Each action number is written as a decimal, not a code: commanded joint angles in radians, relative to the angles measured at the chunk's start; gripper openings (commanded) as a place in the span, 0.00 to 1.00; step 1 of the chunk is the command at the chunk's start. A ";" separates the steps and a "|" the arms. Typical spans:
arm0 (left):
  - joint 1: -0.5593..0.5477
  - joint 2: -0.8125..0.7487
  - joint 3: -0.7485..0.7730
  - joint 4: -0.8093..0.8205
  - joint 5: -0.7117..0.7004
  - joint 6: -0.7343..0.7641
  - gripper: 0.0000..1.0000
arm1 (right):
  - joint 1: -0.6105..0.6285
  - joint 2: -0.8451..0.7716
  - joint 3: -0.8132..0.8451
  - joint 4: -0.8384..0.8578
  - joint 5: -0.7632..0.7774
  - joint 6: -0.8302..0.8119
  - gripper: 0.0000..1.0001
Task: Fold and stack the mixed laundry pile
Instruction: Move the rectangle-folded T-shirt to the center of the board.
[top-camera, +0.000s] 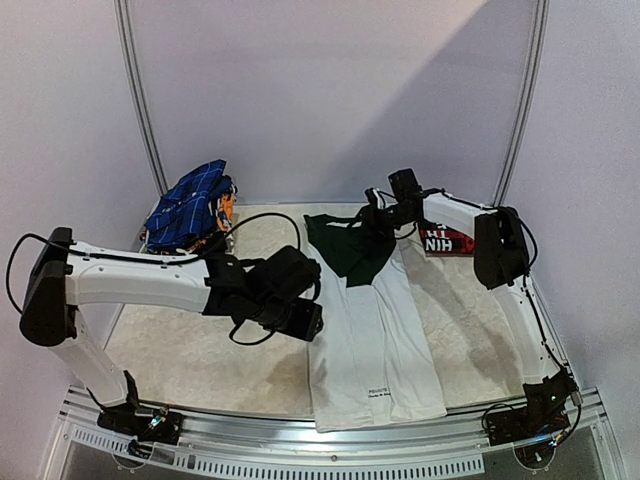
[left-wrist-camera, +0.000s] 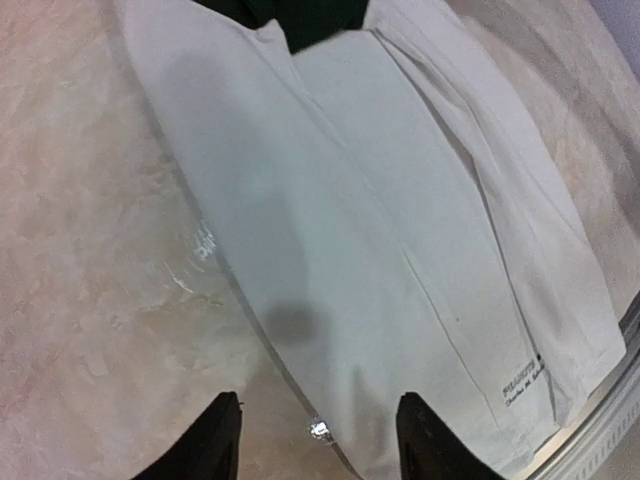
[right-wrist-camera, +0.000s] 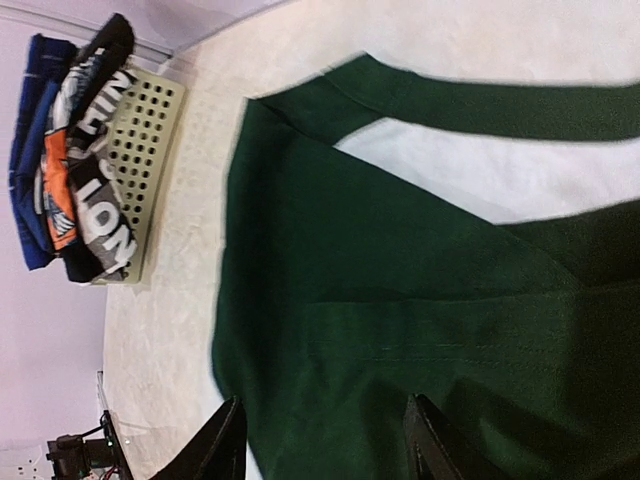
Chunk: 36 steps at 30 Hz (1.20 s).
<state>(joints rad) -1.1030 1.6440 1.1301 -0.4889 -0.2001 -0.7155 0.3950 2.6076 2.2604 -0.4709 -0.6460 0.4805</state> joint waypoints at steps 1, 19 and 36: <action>0.061 -0.029 0.031 -0.040 -0.082 0.153 0.60 | 0.011 -0.138 -0.021 -0.026 0.007 -0.053 0.56; 0.341 0.069 0.118 0.160 -0.043 0.437 0.67 | 0.035 -0.695 -0.670 0.069 0.270 -0.109 0.91; 0.549 0.639 0.663 0.051 0.352 0.478 0.59 | 0.177 -1.143 -1.263 0.144 0.473 0.002 0.94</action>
<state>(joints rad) -0.5934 2.1967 1.6814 -0.3538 0.0750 -0.2539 0.5419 1.5188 1.0485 -0.3279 -0.2382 0.4595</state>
